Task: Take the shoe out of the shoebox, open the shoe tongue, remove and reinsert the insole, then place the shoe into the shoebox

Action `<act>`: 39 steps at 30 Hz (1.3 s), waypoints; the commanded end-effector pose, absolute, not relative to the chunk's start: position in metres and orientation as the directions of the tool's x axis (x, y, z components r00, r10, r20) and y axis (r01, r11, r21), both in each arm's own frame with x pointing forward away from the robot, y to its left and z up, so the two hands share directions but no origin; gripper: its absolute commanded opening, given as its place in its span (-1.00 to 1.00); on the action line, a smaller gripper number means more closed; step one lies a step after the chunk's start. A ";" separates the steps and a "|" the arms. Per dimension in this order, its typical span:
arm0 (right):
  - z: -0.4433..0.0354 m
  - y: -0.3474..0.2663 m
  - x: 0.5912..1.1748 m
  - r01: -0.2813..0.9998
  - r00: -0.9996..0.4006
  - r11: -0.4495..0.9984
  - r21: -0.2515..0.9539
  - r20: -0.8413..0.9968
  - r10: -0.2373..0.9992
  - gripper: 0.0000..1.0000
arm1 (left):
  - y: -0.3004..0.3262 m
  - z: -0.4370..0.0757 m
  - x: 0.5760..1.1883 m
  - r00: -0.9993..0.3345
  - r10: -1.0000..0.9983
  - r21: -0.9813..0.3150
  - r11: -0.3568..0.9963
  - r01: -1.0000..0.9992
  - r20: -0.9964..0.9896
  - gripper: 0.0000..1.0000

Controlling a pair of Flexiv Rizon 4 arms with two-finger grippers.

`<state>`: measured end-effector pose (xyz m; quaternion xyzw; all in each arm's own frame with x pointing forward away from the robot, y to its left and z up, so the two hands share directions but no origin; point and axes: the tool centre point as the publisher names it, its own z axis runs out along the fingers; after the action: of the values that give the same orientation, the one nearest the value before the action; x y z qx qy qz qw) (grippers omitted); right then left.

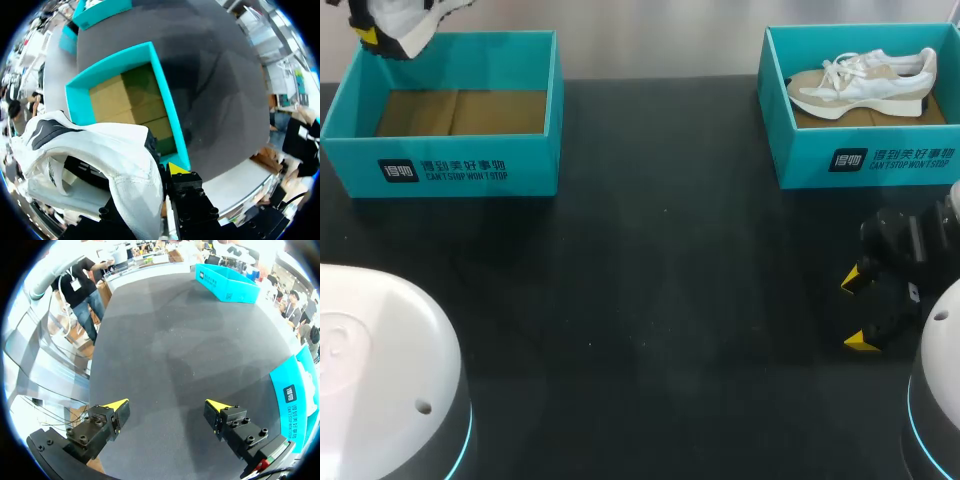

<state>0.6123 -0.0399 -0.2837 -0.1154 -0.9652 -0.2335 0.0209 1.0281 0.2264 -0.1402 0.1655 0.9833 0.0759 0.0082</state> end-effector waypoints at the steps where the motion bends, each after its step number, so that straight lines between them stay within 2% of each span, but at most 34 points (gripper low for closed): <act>1: -0.284 -0.039 0.612 0.233 -0.972 0.866 0.443 0.093 0.214 1.00 | 0.232 -0.138 1.019 -0.841 0.539 0.150 0.837 0.527 -0.048 -1.00; 11: -0.284 -0.039 0.612 0.233 -0.972 0.866 0.443 0.093 0.214 1.00 | 0.232 -0.138 1.019 -0.841 0.539 0.150 0.837 0.527 -0.048 -1.00; 13: -0.284 -0.039 0.612 0.233 -0.972 0.866 0.443 0.093 0.214 1.00 | 0.230 -0.142 1.025 -0.742 0.668 0.143 0.741 0.656 -0.056 -1.00; 15: -0.284 -0.039 0.612 0.233 -0.972 0.866 0.443 0.093 0.214 1.00 | 0.235 -0.143 1.033 -0.575 0.818 0.061 0.576 0.815 -0.038 -1.00; 16: -0.284 -0.039 0.612 0.233 -0.972 0.866 0.443 0.093 0.214 1.00 | 0.239 -0.144 1.037 -0.561 0.827 0.119 0.562 0.819 -0.044 -1.00; 19: -0.284 -0.039 0.612 0.233 -0.972 0.866 0.443 0.093 0.214 1.00 | 0.251 -0.145 1.046 -0.441 0.898 0.161 0.436 0.885 -0.011 -1.00; 21: -0.284 -0.039 0.612 0.233 -0.972 0.866 0.443 0.093 0.214 1.00 | 0.259 -0.146 1.049 -0.306 0.952 0.172 0.298 0.939 0.026 -1.00; 22: -0.284 -0.039 0.612 0.233 -0.972 0.866 0.443 0.093 0.214 1.00 | 0.266 -0.147 1.050 -0.233 0.971 0.238 0.216 0.947 0.046 -1.00; 23: -0.284 -0.039 0.612 0.233 -0.972 0.866 0.443 0.093 0.214 1.00 | 0.273 -0.147 1.052 -0.215 0.975 0.290 0.188 0.938 0.063 -1.00; 35: -0.284 -0.039 0.612 0.233 -0.972 0.866 0.443 0.093 0.214 1.00 | 0.273 -0.147 1.052 -0.215 0.975 0.290 0.188 0.938 0.063 -1.00; 37: -0.284 -0.039 0.612 0.233 -0.972 0.866 0.443 0.093 0.214 1.00 | 0.272 -0.155 1.056 -0.148 0.980 0.311 0.102 0.945 0.131 -1.00; 39: -0.284 -0.039 0.612 0.233 -0.972 0.866 0.443 0.093 0.214 1.00 | 0.274 -0.165 1.062 -0.124 0.980 0.297 0.074 0.952 0.155 -1.00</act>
<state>0.6123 -0.0399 -0.2837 -0.1154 -0.9652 -0.2335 0.0209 1.0619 0.2756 -0.1533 0.6412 0.7530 0.1408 0.0441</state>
